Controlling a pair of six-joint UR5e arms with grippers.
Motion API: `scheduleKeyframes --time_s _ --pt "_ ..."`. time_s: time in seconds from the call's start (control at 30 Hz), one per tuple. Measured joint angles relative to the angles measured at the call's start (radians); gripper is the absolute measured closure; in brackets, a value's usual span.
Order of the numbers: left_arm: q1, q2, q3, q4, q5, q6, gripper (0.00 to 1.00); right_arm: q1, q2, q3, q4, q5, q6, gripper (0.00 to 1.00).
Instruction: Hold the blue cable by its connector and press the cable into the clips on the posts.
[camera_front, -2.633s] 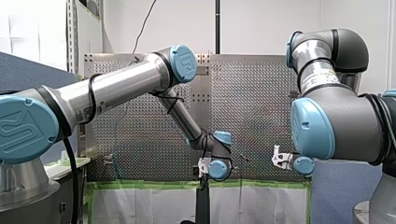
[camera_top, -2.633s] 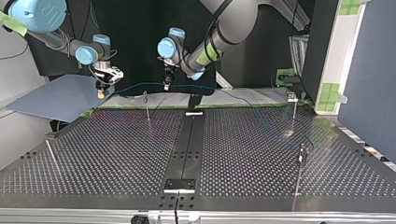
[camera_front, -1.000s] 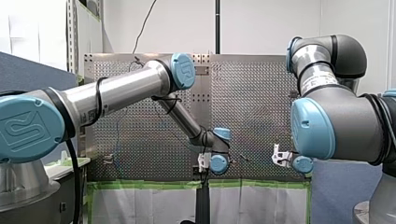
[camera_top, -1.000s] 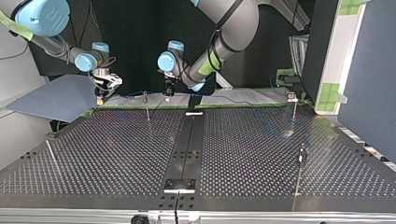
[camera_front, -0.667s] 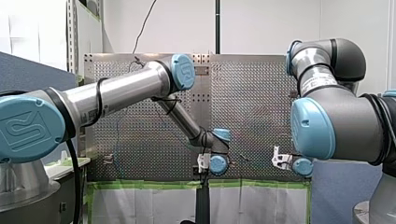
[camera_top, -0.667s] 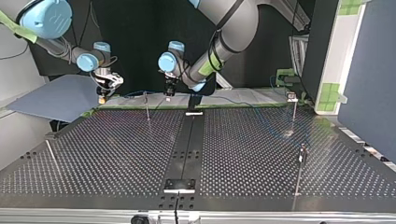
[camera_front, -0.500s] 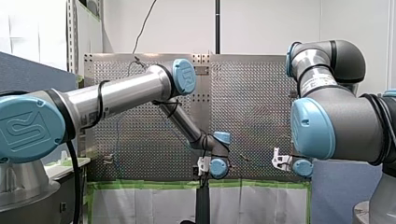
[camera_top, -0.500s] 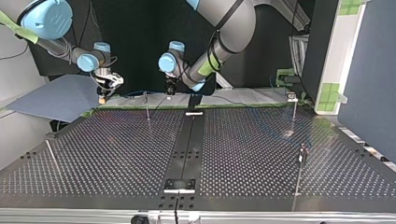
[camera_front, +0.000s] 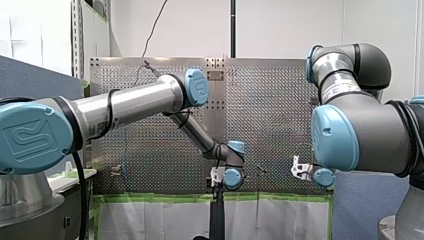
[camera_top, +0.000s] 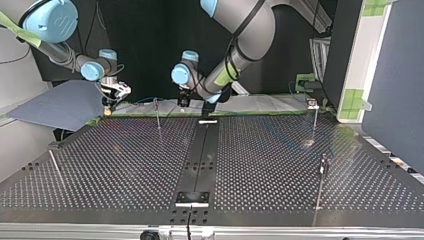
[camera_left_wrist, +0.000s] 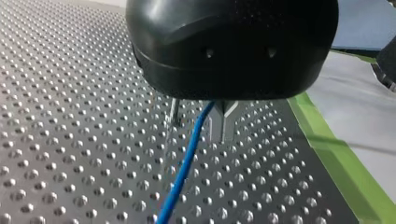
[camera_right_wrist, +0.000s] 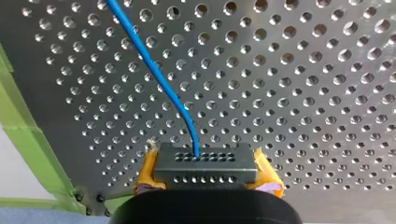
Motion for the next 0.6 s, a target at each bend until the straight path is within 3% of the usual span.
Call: scheduleKeyframes --time_s 0.33,0.6 --pt "0.025 -0.001 0.015 -0.005 0.002 0.0 1.0 -0.003 0.005 -0.021 0.004 0.0 0.01 1.0" --pt "0.033 -0.001 0.018 -0.007 0.007 0.001 1.0 -0.005 0.035 -0.053 0.022 -0.002 0.01 1.0"
